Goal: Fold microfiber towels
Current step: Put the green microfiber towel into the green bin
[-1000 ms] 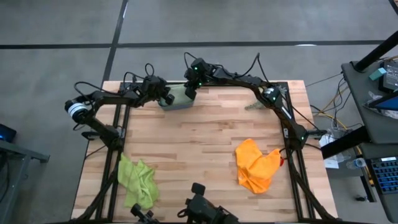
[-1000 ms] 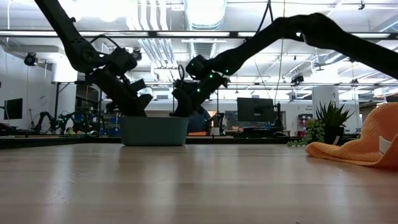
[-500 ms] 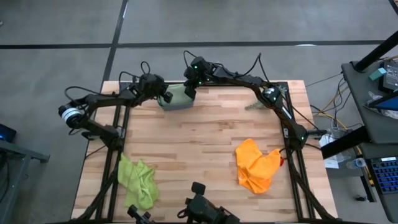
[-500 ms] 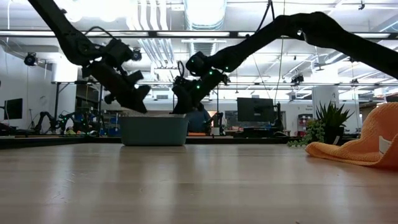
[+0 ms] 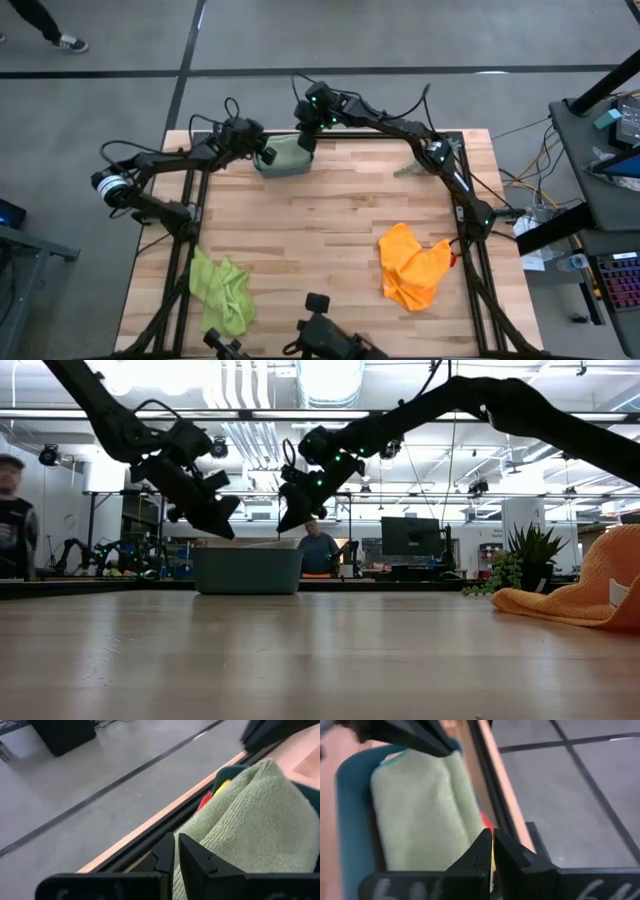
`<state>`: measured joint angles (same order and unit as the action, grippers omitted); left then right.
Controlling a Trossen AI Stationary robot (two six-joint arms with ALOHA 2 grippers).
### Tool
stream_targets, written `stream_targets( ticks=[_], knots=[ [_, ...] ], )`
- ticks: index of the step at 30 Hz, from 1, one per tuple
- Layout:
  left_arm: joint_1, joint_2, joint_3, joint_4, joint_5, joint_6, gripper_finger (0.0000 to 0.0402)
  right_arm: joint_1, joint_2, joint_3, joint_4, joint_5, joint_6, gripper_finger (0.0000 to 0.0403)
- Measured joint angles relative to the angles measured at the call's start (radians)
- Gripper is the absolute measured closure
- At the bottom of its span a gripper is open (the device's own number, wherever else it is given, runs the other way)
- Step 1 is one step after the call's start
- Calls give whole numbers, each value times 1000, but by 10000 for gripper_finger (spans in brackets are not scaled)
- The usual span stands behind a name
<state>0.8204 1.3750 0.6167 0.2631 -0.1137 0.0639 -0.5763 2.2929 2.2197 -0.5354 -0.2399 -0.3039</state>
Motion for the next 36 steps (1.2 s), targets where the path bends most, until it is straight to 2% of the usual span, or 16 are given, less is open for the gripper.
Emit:
stream_targets(
  ticks=[4, 11, 21, 36],
  knots=[
    [0, 45, 7, 8, 0, 0, 392, 13, 0, 19, -69, -6, -12, 394],
    [1, 84, 12, 7, 0, -3, 392, 28, 5, -24, -49, 5, -12, 394],
    [0, 91, 12, -30, 0, -5, 392, 26, 72, -26, -28, 23, -3, 394],
    [0, 91, 13, -72, 1, -6, 392, 26, 80, -27, -34, 32, -3, 394]
  ],
)
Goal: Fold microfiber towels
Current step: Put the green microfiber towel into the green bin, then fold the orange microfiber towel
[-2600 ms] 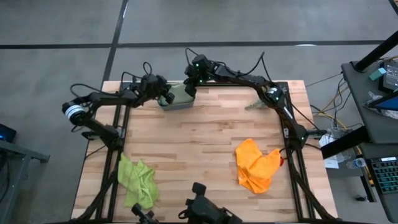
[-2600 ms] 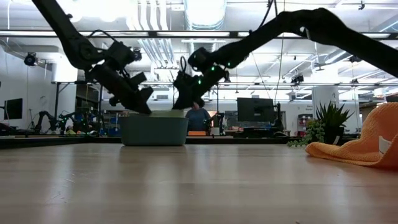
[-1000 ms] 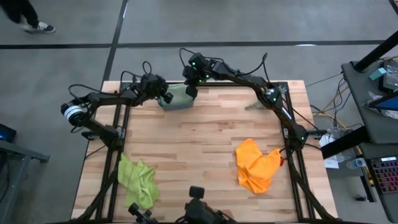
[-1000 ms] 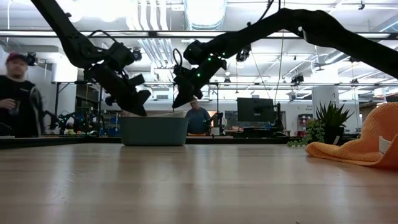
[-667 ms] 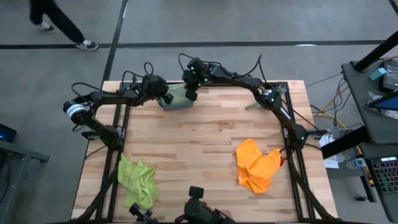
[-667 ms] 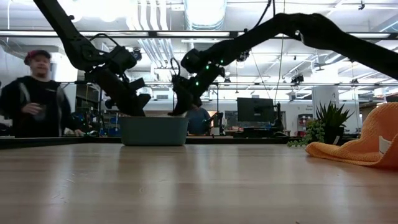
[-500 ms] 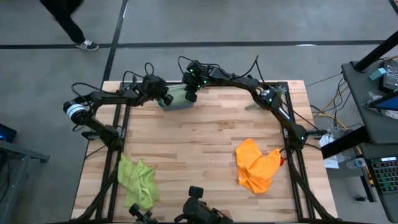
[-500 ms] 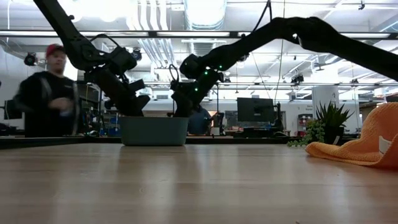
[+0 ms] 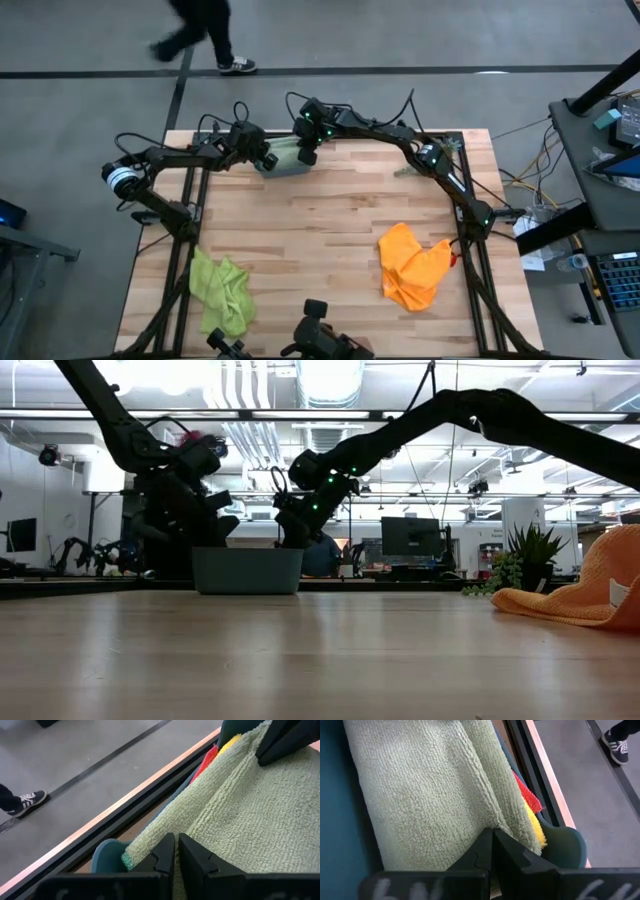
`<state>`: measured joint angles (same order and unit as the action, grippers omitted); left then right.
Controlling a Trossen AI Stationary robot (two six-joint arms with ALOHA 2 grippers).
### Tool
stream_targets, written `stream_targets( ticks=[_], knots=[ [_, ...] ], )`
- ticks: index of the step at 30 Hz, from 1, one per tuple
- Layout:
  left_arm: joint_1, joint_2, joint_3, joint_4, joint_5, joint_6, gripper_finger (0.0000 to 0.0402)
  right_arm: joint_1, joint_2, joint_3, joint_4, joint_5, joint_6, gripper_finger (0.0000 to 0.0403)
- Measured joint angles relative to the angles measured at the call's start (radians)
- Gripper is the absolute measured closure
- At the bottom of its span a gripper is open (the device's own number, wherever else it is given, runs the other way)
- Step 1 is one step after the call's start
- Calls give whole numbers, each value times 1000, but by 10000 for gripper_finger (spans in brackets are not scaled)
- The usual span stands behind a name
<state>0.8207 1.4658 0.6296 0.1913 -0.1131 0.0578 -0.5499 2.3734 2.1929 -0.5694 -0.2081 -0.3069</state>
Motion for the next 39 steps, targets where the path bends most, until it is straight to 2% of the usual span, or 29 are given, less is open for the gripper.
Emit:
stream_targets(
  ticks=[14, 28, 33, 39],
  knots=[
    [-1, -33, 0, -1, 0, 1, 392, 2, -31, 2, -10, 3, 6, 394],
    [-12, -222, 0, -72, 1, 0, 392, 12, -96, 7, -47, 3, 32, 394],
    [-87, -314, -1, -100, 16, -1, 392, 40, -149, 8, -125, 3, 46, 394],
    [-255, -411, -1, -121, 29, -2, 392, 121, -197, 0, -256, 2, 56, 394]
  ],
)
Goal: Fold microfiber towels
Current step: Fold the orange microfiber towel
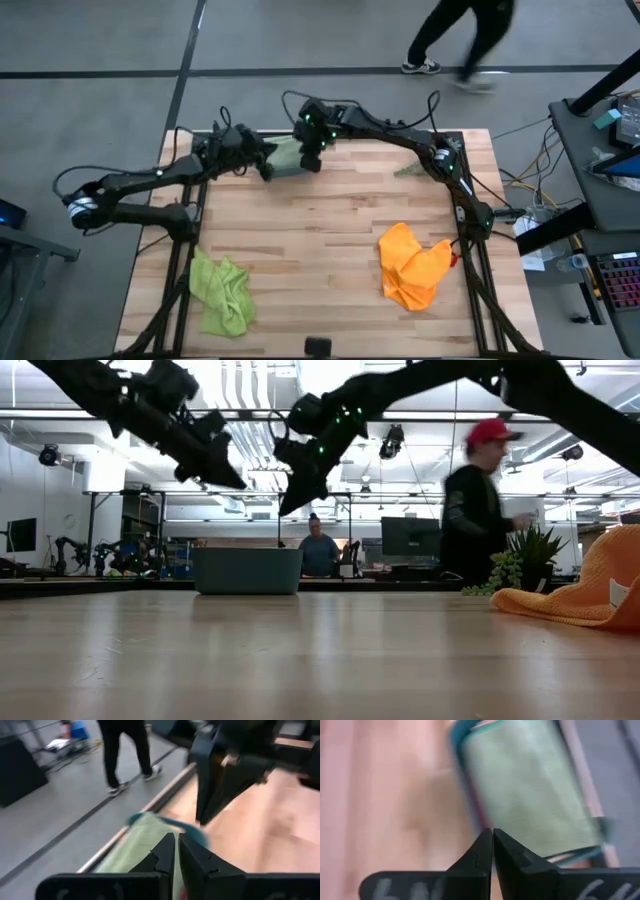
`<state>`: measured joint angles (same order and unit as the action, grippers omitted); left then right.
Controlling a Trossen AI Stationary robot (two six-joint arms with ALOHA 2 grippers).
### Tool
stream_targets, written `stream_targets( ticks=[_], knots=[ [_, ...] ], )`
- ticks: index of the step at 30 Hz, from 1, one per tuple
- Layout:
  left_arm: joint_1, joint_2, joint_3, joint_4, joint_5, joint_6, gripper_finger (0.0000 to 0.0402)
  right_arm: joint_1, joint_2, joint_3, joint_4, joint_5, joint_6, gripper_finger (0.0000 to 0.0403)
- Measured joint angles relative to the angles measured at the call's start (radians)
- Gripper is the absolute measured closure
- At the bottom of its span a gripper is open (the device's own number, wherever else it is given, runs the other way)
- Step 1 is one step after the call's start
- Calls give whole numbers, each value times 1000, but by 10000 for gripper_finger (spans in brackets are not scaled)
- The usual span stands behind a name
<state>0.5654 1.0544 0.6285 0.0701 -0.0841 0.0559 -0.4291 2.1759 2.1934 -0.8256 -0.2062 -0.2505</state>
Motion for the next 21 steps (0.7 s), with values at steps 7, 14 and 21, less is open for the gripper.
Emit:
stream_targets(
  ticks=[7, 14, 21],
  knots=[
    [-167, -73, -1, -78, 0, -58, 391, 144, -15, -5, -184, -1, 43, 394],
    [-298, -76, -8, -102, 0, -80, 391, 299, -16, -26, -369, -1, 131, 394],
    [-387, -75, -9, -96, 0, -80, 391, 440, -64, -111, -491, 20, 311, 394]
  ],
)
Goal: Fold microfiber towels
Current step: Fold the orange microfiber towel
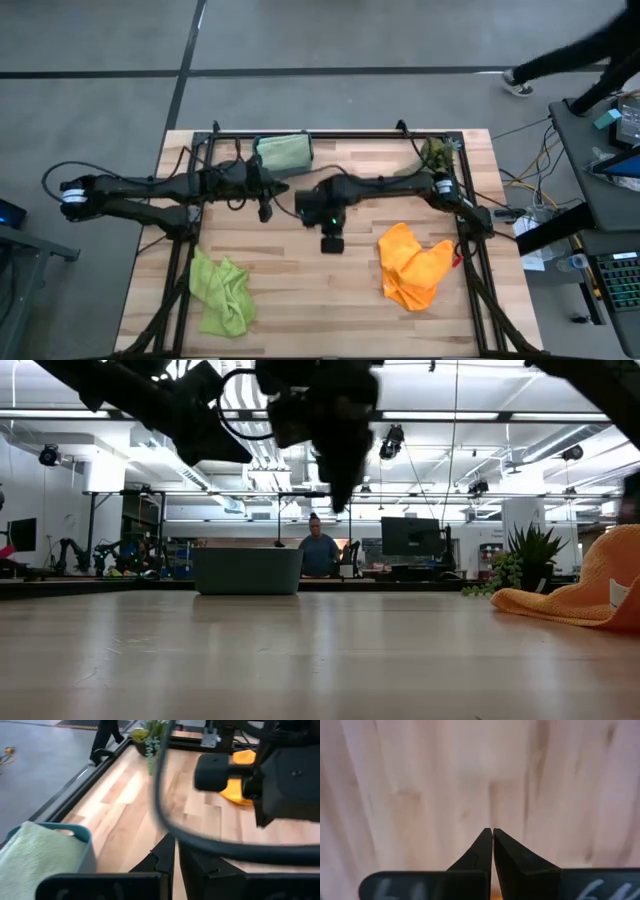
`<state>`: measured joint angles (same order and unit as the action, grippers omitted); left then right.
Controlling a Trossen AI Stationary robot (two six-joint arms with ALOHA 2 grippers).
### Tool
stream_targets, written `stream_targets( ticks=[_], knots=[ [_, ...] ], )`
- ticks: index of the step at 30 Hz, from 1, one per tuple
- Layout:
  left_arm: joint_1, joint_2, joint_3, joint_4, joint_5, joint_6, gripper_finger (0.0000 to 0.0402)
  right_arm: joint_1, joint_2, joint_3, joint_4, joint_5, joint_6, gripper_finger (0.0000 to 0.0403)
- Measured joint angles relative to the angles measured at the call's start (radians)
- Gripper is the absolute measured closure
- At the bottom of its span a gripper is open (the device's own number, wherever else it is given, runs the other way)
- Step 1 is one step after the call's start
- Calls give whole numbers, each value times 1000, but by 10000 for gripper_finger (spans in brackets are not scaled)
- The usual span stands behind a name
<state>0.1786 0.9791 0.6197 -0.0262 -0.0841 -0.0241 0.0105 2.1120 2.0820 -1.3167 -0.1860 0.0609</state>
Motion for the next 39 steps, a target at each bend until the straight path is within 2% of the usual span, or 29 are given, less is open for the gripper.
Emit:
stream_targets(
  ticks=[4, 9, 15, 20, 24, 29, 33, 36, 39],
  knots=[
    [-31, 0, 0, 0, 0, -23, 391, 78, -69, -90, -50, 38, 145, 394],
    [-54, 0, 0, 2, 0, -24, 391, 175, -214, -273, -32, 51, 396, 394],
    [-62, 0, 0, 10, -1, -47, 391, 302, -390, -528, -7, 243, 796, 394],
    [-70, 2, -2, 10, -1, -79, 391, 376, -497, -708, 93, 177, 1081, 385],
    [-84, 2, -5, 16, -1, -124, 391, 445, -535, -806, 151, 120, 1231, 344],
    [-117, 2, -5, 23, -3, -126, 391, 503, -526, -862, 196, 112, 1331, 270],
    [-131, 2, -5, 49, -2, -117, 391, 517, -508, -876, 200, 161, 1356, 221],
    [-133, 2, -6, 70, -3, -97, 391, 513, -498, -877, 237, 189, 1335, 217],
    [-133, 2, -9, 72, -3, -93, 391, 511, -497, -877, 277, 205, 1306, 255]
  ],
)
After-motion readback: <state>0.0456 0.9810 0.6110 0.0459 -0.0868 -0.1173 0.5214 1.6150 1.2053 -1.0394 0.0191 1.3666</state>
